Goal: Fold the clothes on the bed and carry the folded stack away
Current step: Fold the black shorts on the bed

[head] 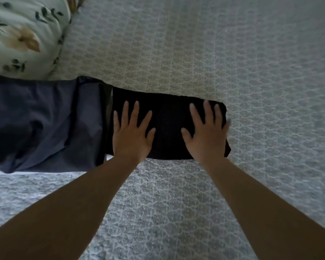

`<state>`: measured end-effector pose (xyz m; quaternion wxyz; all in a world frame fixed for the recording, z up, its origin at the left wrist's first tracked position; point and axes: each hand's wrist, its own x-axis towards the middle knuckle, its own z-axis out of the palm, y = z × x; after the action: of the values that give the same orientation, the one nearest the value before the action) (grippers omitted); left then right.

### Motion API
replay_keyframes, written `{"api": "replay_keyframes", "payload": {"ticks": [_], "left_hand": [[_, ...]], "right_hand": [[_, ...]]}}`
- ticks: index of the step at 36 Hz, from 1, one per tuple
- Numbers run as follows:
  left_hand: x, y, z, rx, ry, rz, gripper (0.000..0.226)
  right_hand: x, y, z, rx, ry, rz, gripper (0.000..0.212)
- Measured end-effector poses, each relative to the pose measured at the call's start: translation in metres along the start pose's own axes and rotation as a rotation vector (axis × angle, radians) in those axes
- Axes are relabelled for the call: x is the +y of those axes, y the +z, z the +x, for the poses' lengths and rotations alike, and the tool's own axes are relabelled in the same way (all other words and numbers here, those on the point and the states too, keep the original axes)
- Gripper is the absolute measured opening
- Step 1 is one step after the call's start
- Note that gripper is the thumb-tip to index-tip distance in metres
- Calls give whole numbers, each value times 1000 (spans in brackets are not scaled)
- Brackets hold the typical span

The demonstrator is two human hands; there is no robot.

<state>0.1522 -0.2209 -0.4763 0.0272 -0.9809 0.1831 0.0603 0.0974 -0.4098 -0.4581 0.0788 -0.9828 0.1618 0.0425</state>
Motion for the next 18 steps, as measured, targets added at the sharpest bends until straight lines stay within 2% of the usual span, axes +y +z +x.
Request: {"api": "replay_keyframes", "payload": {"ticks": [2,4,10,15,18], "left_hand": [[-7,11,2,-81,-41,-53,66],[-13,22,2,-114,-29,-103,67],[-14,31,7,-208,-45,-251,72],[-2,16,0,-375,-117,-194,73],[11,4,-16,-326,-145,-204,73]], "right_hand": [[2,13,-1,-173,-65,-22,70],[6,25,-1,-267,-56,32,72],[14,34,5,-286,-83,50,76],[15,12,-3,-343,-82,12,75],[17,-1,-23,-303,-67,30,70]]}}
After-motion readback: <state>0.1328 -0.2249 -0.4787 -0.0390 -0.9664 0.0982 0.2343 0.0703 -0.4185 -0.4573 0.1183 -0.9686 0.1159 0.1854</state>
